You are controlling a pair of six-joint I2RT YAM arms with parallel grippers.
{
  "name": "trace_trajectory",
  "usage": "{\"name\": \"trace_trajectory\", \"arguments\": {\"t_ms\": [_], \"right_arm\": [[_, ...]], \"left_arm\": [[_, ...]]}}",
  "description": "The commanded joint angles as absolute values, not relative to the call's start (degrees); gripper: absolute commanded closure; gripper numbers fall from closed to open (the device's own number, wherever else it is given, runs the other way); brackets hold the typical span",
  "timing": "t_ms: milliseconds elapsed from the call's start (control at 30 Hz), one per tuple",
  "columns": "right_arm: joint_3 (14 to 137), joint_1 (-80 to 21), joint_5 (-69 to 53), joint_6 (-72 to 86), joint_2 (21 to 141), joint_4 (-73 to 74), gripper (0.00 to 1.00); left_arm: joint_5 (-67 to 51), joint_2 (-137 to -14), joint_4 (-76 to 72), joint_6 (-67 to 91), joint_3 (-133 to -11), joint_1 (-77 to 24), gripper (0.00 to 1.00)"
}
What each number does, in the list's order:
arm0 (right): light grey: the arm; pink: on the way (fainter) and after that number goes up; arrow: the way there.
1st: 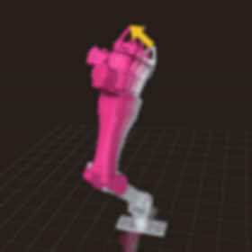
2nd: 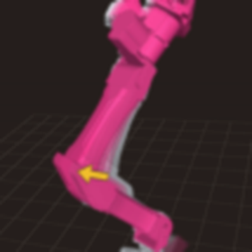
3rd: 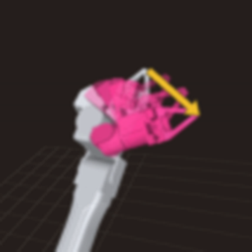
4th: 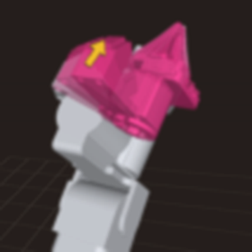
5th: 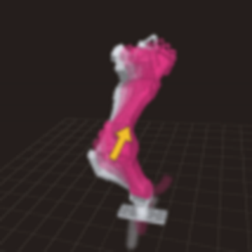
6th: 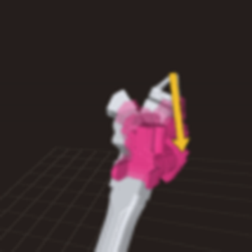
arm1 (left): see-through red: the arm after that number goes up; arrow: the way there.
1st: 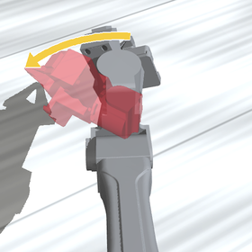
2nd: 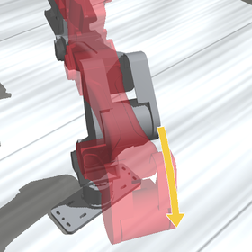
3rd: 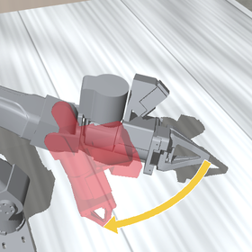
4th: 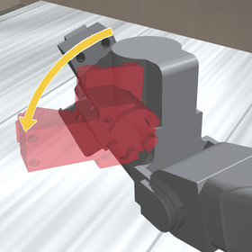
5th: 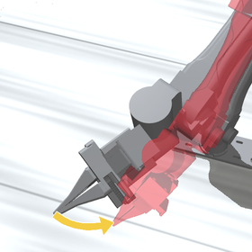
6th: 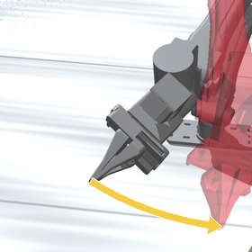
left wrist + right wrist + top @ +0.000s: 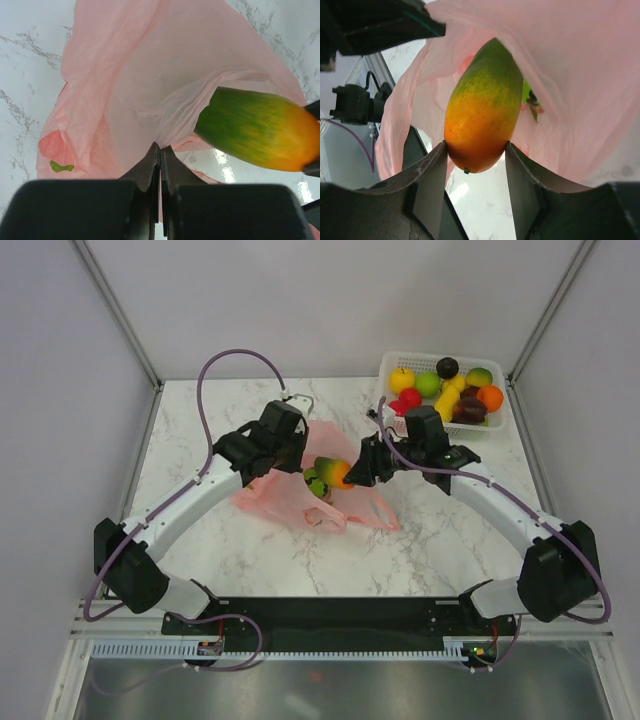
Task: Place the fake fruits into the plastic bag and tie a complex knot
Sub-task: Place the fake fruit in the plastic bag.
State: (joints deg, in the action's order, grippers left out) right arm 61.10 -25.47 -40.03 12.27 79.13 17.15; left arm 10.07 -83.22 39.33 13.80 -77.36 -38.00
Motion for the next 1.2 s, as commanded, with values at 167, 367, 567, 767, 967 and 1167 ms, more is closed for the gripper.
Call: {"name": "trace_trajectory", "arguments": {"t_ms": [167,367,567,767,967,1167], "right_arm": [[63.72,-32.77,-28.94,23.37,91.03,-5.6,0.6],[62.58,-37.7,-25.41,30.32,99.74,-22.84,0.31],[60.48,-39.81,-19.26,28.57,97.23,-24.34,0.02],[55.47,-39.73,-9.6,24.79,85.81,-21.28,0.15],[55.27,-38.33,6.82,23.55,76.74,-11.88,0.26],[64.76,-25.6,8.62,26.71,79.18,-0.1,0.26]], "left_arm": [[9.84,-80.51,38.5,13.89,-77.25,-37.88,0.98],[9.14,-80.16,38.14,13.89,-77.08,-37.62,0.98],[9.93,-80.16,38.06,13.89,-76.82,-37.44,0.98],[10.28,-80.16,37.97,13.89,-76.73,-37.27,0.98],[9.41,-80.42,37.97,13.62,-76.64,-37.35,0.98],[10.02,-80.6,37.97,13.36,-76.47,-37.35,0.98]]}}
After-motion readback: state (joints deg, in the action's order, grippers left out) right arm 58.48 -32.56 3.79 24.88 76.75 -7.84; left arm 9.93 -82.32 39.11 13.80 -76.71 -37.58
